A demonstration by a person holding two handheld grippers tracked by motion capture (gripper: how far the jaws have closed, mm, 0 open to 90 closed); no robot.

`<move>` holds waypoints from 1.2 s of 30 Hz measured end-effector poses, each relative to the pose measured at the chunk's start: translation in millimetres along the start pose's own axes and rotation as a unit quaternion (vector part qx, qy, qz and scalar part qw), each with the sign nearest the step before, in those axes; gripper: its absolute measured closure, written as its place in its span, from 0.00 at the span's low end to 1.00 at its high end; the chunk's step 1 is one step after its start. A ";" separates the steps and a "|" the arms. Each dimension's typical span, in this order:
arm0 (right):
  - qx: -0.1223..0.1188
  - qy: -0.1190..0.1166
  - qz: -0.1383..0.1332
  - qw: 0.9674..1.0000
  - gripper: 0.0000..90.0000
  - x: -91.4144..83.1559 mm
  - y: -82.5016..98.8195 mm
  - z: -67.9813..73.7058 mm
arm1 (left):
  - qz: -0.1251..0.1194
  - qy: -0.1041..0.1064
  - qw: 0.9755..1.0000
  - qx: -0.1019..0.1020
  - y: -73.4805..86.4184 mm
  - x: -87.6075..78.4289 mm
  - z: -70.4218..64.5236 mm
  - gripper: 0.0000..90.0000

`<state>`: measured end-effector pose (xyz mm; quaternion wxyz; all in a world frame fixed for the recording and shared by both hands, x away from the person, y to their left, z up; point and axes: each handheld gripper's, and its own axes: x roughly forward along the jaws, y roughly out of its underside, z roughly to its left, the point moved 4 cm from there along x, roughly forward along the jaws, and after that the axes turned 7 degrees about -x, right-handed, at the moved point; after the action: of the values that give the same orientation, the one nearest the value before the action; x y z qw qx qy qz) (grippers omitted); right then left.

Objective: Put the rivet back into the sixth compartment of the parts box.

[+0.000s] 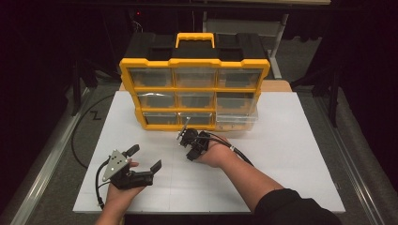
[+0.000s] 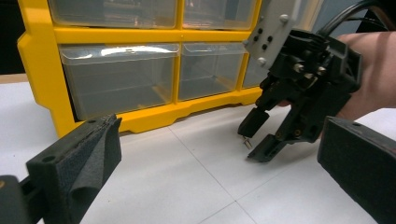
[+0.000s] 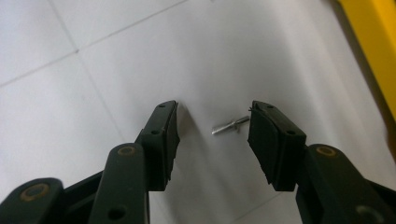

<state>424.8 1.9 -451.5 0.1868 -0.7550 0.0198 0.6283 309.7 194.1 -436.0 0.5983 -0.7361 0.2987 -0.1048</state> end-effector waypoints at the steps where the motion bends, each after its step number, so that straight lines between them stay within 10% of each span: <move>1: 0.005 0.004 -0.002 1.000 0.60 0.5 -1.0 -0.6 | 0.000 0.000 1.000 0.000 0.0 -0.1 0.0 0.00; 36: 0.040 -0.014 0.013 0.999 0.92 3.5 -8.6 -1.9 | 0.000 0.003 1.000 0.003 -0.1 -1.4 -1.4 0.01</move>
<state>429.6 10.0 -452.4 0.2091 -0.7376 0.0526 0.6398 307.9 193.8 -435.3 0.5994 -0.7340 0.3006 -0.1078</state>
